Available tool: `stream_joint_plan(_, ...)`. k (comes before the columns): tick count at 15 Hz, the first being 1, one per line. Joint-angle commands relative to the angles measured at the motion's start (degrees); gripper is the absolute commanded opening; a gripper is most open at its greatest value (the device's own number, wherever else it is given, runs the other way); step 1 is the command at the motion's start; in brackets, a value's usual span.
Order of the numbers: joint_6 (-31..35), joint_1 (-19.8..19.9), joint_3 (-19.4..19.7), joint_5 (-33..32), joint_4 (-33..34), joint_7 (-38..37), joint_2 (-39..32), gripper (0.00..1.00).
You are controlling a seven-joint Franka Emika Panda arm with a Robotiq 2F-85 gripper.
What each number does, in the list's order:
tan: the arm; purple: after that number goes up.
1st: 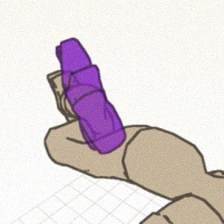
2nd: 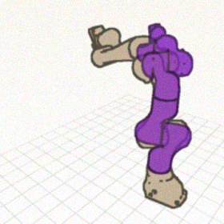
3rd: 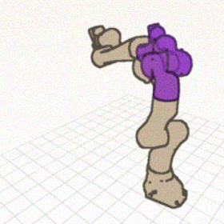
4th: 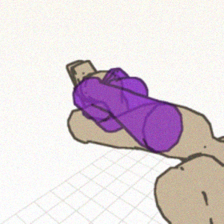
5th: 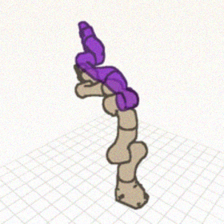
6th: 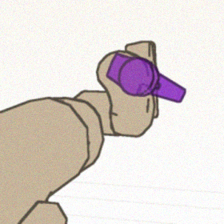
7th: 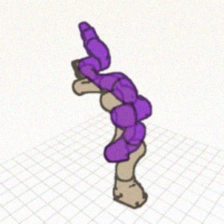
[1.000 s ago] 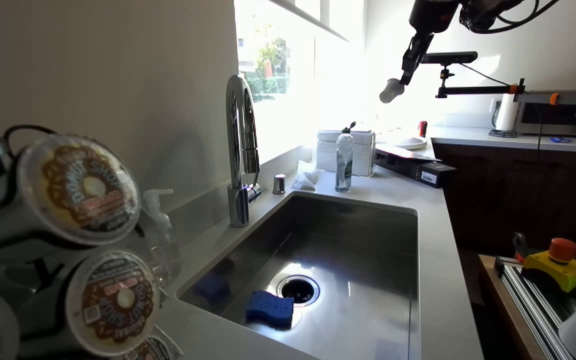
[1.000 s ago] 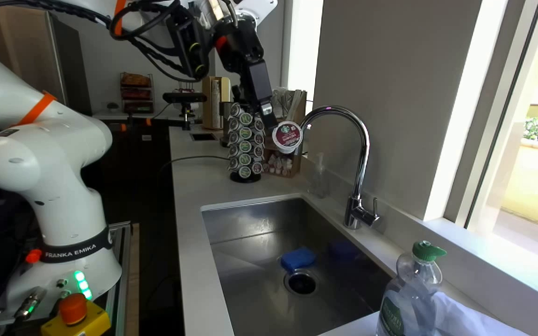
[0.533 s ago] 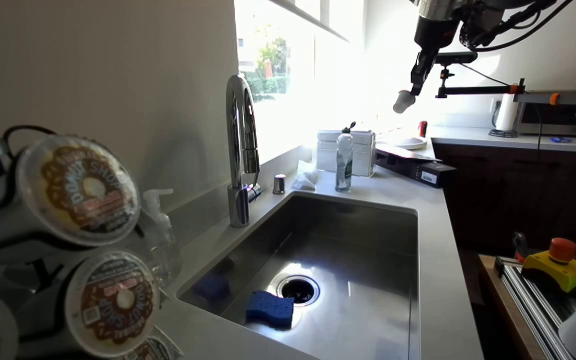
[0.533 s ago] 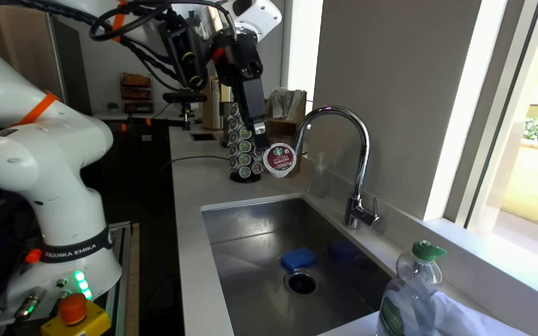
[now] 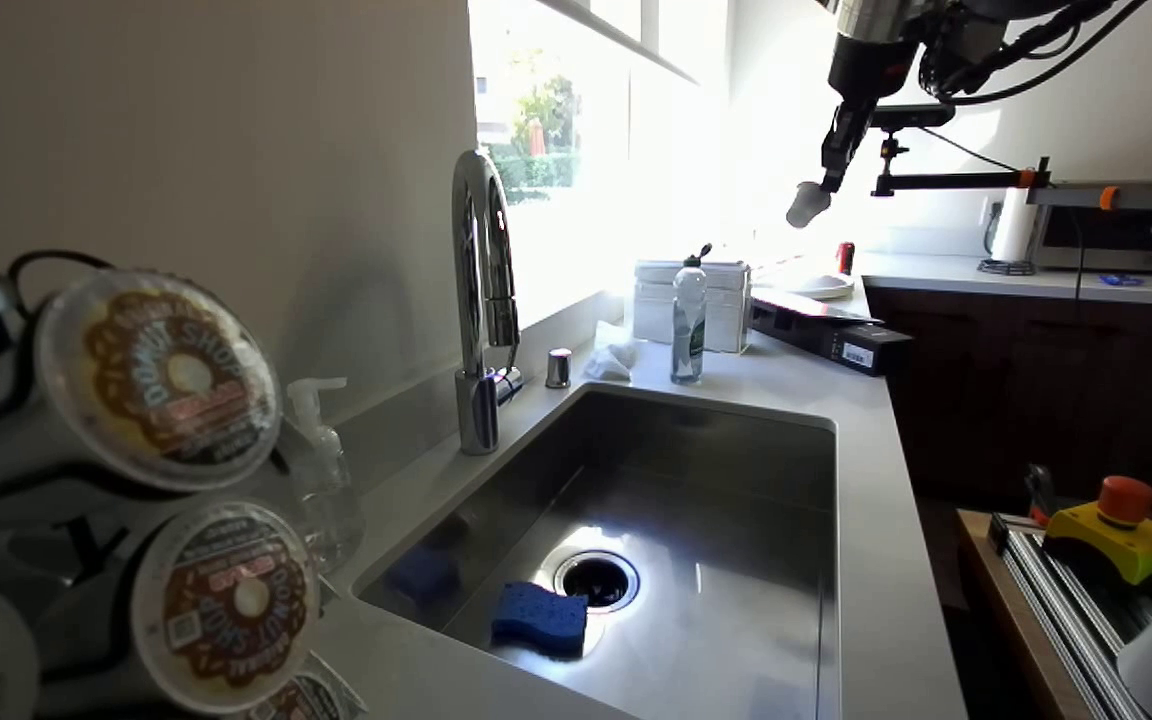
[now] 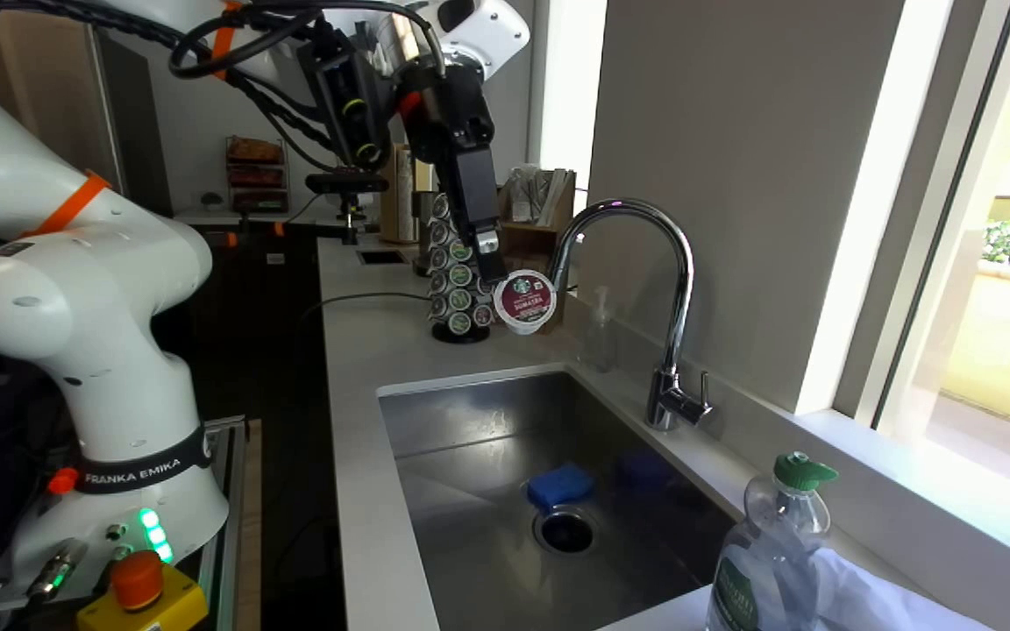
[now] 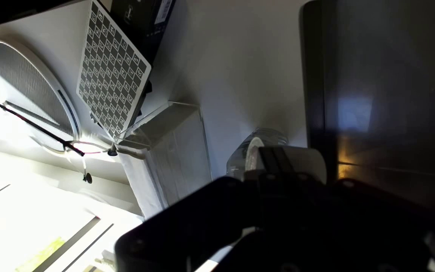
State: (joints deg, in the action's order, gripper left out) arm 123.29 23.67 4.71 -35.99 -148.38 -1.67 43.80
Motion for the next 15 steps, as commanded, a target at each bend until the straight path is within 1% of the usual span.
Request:
stream_joint_plan(1,0.5,-0.6,1.2,-3.0,0.1,-2.1,-0.5,0.0)
stream_joint_plan(5,2.5,0.7,2.6,-9.9,0.0,-4.7,-1.6,0.0)
stream_joint_plan(7,4.0,0.9,4.0,-13.8,-0.3,-6.6,-2.6,0.0)
stream_joint_plan(10,5.0,0.2,6.9,-17.1,-0.4,-7.1,-5.0,0.0)
stream_joint_plan(15,8.0,0.6,9.7,-24.9,-0.8,-9.1,-8.7,0.0)
